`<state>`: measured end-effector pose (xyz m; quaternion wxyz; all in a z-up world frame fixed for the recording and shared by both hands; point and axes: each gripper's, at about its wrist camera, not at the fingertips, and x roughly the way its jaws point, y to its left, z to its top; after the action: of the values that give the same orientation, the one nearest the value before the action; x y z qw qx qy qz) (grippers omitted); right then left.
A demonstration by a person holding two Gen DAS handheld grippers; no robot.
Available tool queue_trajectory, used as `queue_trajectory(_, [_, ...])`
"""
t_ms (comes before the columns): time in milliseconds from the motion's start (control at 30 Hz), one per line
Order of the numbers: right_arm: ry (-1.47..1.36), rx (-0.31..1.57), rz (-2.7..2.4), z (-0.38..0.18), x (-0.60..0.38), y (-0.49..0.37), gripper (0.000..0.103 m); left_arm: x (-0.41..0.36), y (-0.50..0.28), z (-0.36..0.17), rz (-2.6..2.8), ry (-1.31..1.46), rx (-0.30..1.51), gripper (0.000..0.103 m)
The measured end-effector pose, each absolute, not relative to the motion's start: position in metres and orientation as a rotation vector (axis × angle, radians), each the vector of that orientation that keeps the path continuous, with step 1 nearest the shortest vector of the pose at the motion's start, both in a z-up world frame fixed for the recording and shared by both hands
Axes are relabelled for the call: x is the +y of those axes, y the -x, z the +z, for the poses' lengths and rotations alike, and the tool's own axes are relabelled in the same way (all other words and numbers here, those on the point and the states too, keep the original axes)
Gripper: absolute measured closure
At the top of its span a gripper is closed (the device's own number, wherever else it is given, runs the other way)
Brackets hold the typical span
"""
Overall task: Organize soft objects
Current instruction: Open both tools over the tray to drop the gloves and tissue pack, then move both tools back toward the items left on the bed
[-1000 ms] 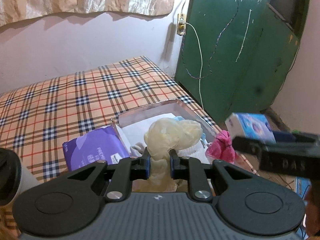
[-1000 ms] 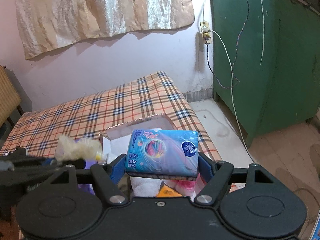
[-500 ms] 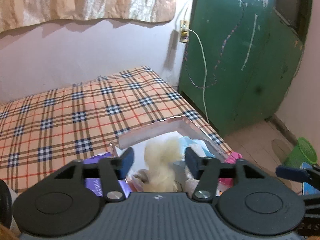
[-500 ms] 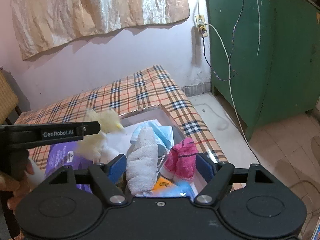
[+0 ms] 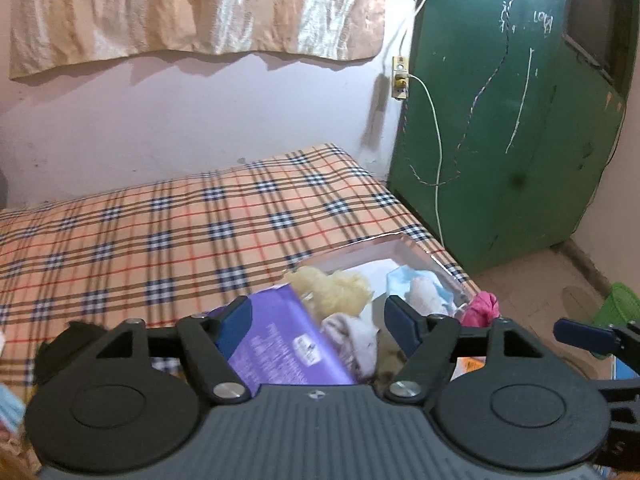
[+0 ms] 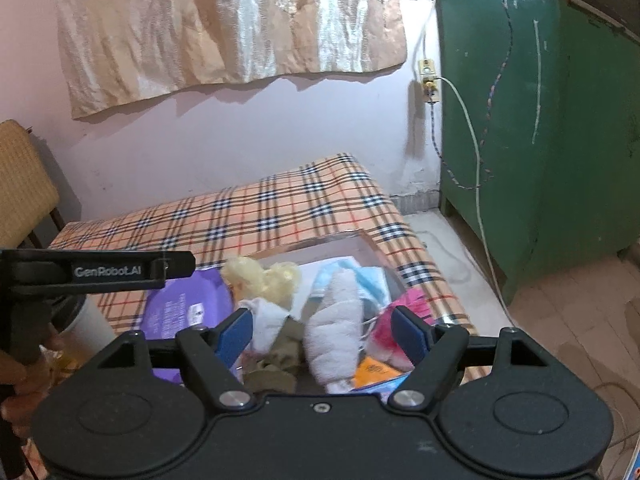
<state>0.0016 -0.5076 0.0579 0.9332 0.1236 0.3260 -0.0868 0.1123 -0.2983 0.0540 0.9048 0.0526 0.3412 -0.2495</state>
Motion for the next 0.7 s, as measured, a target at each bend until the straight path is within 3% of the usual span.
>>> queue_trajectory(700, [-0.23,0.653,-0.066,0.078,-0.423,0.008,0.013,-0.213,-0.079,0.061,-0.365,-0.055,0.718,0.022])
